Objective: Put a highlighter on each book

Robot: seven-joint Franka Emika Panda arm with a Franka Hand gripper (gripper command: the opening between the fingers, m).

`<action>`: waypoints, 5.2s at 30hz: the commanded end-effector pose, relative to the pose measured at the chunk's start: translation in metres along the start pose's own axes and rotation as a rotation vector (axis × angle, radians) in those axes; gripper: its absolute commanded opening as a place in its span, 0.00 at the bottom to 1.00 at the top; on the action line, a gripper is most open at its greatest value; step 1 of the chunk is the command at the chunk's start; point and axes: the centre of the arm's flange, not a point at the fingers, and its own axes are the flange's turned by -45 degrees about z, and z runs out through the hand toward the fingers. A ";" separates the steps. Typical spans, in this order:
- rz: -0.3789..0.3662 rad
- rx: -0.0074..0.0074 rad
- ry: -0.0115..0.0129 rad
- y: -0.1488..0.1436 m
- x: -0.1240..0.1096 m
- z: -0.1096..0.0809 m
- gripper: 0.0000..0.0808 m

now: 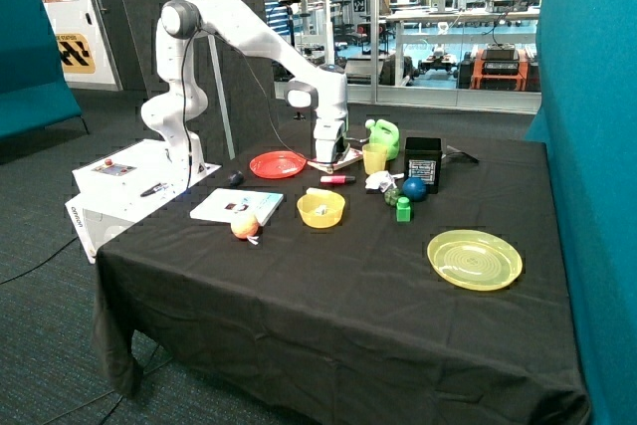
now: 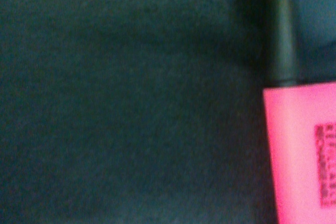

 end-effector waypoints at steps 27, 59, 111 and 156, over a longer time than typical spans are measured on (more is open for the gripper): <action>-0.028 0.0022 -0.0018 0.000 0.029 0.023 0.55; -0.041 0.0022 -0.0018 -0.001 0.032 0.032 0.46; -0.069 0.0022 -0.0017 -0.008 0.030 -0.028 0.00; -0.273 0.0024 -0.0015 -0.127 -0.040 -0.041 0.00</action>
